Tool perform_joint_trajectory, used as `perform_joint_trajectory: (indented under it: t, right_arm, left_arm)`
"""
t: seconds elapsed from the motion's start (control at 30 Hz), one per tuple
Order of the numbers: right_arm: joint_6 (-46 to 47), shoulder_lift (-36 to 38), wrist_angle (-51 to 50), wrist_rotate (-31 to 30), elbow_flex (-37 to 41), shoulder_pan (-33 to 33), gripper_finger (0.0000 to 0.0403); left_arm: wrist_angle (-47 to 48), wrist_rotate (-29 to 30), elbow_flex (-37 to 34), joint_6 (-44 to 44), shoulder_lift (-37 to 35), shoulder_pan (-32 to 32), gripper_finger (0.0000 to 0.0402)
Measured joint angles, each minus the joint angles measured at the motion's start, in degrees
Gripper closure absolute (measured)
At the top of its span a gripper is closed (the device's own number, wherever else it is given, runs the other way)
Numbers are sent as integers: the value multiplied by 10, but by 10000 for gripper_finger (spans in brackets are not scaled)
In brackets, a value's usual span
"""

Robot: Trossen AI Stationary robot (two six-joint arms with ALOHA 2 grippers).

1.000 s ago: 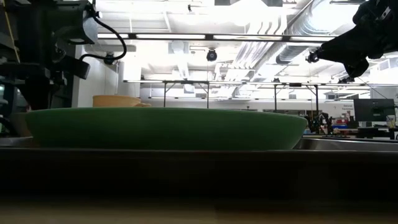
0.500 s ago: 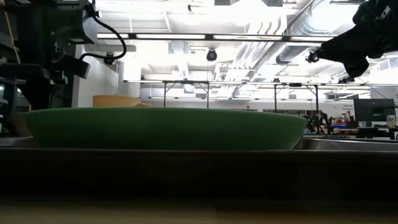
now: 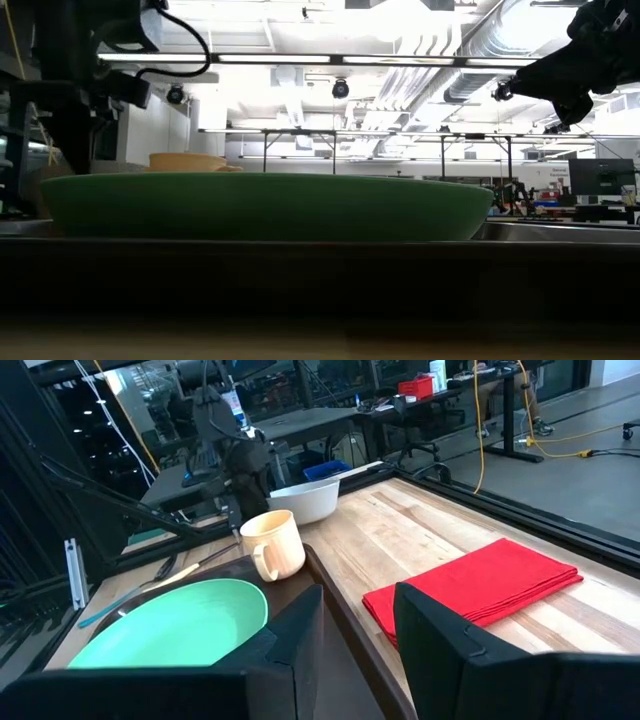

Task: Set up tray
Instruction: Put the gray bowl on the green plate

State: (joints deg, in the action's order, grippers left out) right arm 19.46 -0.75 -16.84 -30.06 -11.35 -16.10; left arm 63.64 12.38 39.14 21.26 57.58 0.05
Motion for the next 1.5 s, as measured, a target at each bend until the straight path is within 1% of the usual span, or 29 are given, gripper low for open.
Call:
perform_joint_trajectory:
  t: [0.27,0.47,1.07,1.23,1.5]
  right_arm:
    - [0,0,0,0,0,0,299]
    - [0,0,0,0,0,0,299]
    - [-4,0,-1,0,0,0,299]
    - [-4,0,-1,0,0,0,299]
    - [-19,0,-1,0,0,0,299]
  left_arm:
    - [-5,7,15,0,0,0,384]
    - [-3,33,40,0,0,0,384]
    - [44,63,122,-2,0,0,384]
    - [49,64,150,-2,0,0,384]
    - [94,78,220,-2,0,0,384]
